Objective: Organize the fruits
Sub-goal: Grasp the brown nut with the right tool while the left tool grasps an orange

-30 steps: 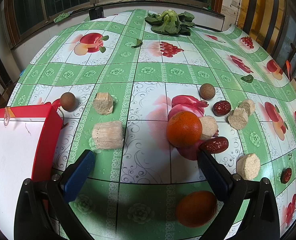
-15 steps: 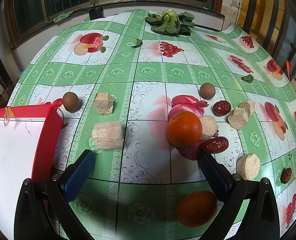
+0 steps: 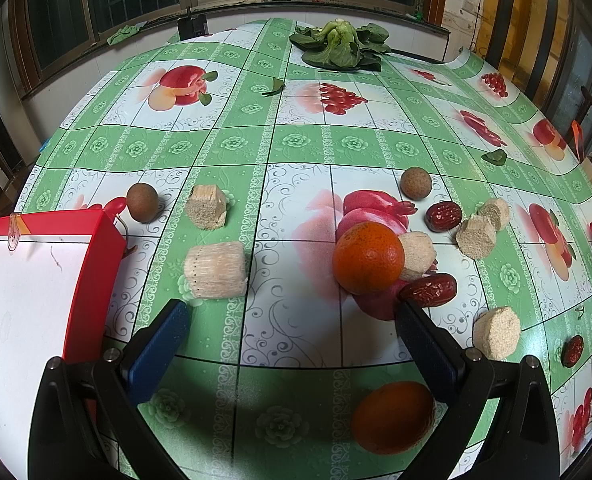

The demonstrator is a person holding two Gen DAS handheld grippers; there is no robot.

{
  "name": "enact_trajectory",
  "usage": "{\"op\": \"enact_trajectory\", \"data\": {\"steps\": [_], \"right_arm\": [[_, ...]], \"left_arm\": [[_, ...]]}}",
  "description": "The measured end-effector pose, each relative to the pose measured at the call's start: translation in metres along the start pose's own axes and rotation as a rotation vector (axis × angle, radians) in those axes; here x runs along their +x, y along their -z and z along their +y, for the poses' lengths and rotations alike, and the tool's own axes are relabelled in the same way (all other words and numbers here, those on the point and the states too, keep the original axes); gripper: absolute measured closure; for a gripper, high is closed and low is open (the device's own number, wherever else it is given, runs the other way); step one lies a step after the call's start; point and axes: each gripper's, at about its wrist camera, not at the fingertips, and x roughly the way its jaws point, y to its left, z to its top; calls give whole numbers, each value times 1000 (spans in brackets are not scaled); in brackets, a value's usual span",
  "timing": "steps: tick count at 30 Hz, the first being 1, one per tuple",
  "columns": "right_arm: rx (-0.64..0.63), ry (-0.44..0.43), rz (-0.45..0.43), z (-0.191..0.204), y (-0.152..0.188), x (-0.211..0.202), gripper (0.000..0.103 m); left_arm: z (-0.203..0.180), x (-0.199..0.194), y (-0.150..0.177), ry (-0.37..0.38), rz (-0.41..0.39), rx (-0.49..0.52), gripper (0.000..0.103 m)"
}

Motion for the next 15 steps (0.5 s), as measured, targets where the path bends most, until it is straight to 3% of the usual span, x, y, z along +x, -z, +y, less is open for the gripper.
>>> {"op": "enact_trajectory", "data": {"steps": [7, 15], "right_arm": [[-64, -133, -7, 71, 5, 25, 80], [-105, -148, -16, 106, 5, 35, 80]], "left_arm": [[0, 0, 0, 0, 0, 0, 0], [8, -17, 7, 53, 18, 7, 1]]}}
